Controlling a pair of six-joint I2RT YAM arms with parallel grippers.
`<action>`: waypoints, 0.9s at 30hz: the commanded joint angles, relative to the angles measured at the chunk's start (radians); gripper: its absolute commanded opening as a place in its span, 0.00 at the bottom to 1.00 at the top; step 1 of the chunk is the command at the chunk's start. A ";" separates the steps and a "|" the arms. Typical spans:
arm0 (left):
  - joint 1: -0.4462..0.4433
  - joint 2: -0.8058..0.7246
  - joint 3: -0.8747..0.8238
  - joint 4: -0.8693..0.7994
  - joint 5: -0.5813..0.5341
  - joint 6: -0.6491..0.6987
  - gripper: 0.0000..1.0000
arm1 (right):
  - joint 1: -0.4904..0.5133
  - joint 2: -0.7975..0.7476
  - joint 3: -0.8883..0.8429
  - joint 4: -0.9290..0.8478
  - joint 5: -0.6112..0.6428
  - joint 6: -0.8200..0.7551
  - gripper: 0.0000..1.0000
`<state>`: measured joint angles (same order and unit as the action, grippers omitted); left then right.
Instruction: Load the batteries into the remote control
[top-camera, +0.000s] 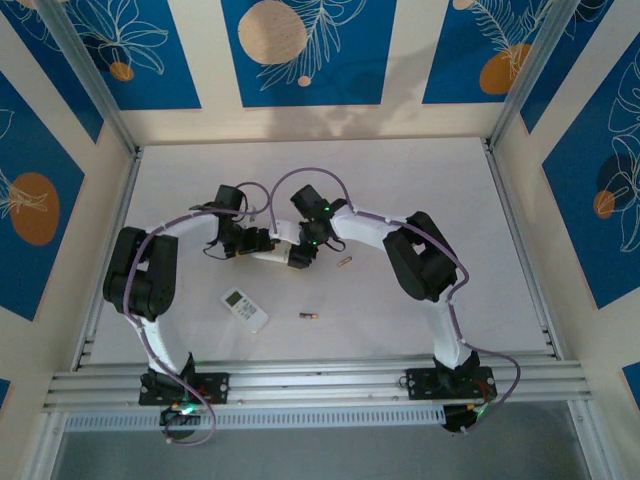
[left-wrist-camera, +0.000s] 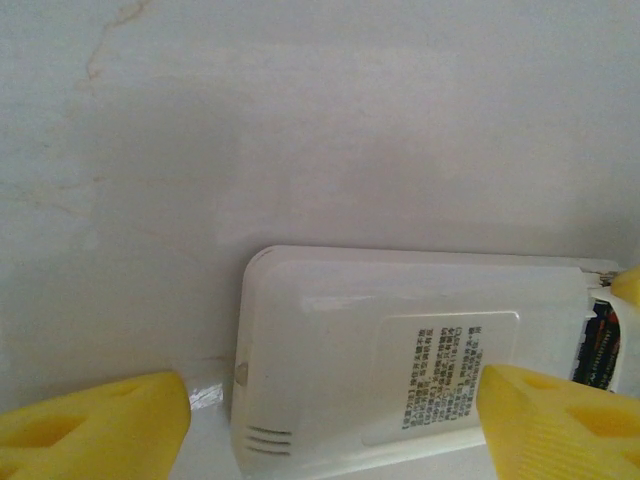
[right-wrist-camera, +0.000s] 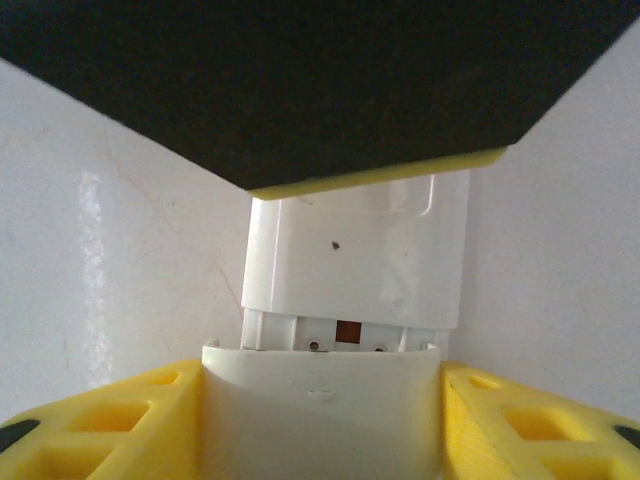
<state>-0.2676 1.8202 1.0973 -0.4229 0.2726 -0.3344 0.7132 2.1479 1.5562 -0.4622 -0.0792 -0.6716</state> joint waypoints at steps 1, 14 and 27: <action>-0.003 0.034 -0.038 0.000 0.027 -0.002 0.78 | -0.003 0.005 0.000 0.016 0.024 0.024 0.56; -0.002 0.045 -0.038 0.004 0.025 -0.002 0.78 | -0.017 -0.069 -0.034 0.075 0.000 0.039 0.57; -0.003 0.037 -0.034 -0.005 0.022 0.001 0.78 | -0.018 -0.010 -0.012 0.035 -0.027 0.051 0.57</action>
<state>-0.2676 1.8202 1.0973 -0.4232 0.2726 -0.3344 0.6971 2.1189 1.5295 -0.4042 -0.0612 -0.6388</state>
